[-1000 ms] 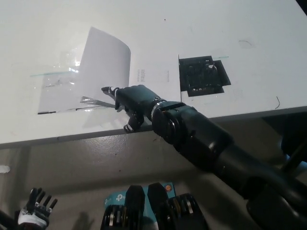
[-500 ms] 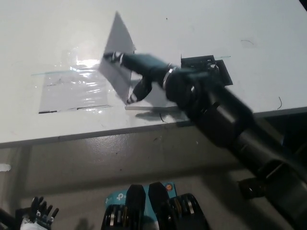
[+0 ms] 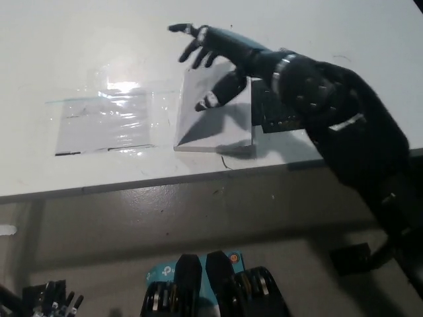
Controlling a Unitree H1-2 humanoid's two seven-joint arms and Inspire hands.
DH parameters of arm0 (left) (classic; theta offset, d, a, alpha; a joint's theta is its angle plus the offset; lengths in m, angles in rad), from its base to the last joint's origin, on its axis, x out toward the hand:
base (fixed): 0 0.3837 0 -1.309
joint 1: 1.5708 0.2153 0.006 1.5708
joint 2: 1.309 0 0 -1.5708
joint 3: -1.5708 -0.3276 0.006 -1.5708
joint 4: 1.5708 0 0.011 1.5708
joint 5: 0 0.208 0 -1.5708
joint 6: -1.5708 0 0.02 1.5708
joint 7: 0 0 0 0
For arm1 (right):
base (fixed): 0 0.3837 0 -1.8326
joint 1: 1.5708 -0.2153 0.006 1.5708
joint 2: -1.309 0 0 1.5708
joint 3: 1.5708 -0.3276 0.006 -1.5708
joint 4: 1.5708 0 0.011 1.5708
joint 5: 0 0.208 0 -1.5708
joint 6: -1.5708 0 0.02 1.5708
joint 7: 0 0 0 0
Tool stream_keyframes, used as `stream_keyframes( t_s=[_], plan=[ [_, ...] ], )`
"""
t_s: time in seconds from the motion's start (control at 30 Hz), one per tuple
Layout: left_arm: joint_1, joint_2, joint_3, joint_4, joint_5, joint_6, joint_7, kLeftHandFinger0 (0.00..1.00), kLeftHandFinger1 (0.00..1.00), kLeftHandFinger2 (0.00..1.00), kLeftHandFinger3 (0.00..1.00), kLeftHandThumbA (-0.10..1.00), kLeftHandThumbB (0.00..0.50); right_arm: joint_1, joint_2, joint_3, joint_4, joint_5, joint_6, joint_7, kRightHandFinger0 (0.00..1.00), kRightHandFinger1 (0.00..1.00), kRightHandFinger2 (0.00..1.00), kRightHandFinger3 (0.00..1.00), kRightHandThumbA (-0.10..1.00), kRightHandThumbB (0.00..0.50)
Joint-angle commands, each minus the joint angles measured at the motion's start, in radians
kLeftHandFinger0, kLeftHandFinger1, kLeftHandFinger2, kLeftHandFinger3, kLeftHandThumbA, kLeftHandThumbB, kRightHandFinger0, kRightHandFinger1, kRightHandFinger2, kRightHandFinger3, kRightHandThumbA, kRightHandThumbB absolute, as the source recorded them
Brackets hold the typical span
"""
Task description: The robot uses its right hand to slide under the cover of the book kept in the middle of the desk and open it
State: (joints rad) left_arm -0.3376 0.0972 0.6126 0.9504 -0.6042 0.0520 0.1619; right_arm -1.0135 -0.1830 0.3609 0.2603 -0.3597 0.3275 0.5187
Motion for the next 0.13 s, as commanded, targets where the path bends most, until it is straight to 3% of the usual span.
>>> stream_keyframes(
  t_s=[0.0, 0.03, 0.1],
  plan=[
    [-0.011, 0.008, 0.014, 0.003, -0.018, -0.021, -0.018, 0.72, 0.81, 0.82, 0.86, 1.00, 0.168, 0.018, -0.032, -0.078, -0.085, 0.075, 0.082, 0.021, 0.57, 0.67, 0.73, 0.94, 1.00, 0.287],
    [-0.023, 0.012, 0.019, 0.030, -0.019, -0.034, -0.013, 0.71, 0.79, 0.80, 0.83, 0.99, 0.169, 0.076, -0.039, -0.150, -0.136, 0.121, 0.102, -0.001, 0.59, 0.69, 0.74, 0.94, 1.00, 0.266],
    [-0.021, 0.013, 0.021, 0.032, -0.021, -0.035, -0.015, 0.71, 0.79, 0.80, 0.83, 0.99, 0.169, 0.074, -0.035, -0.150, -0.135, 0.118, 0.104, 0.002, 0.59, 0.69, 0.74, 0.94, 1.00, 0.265]
  ],
)
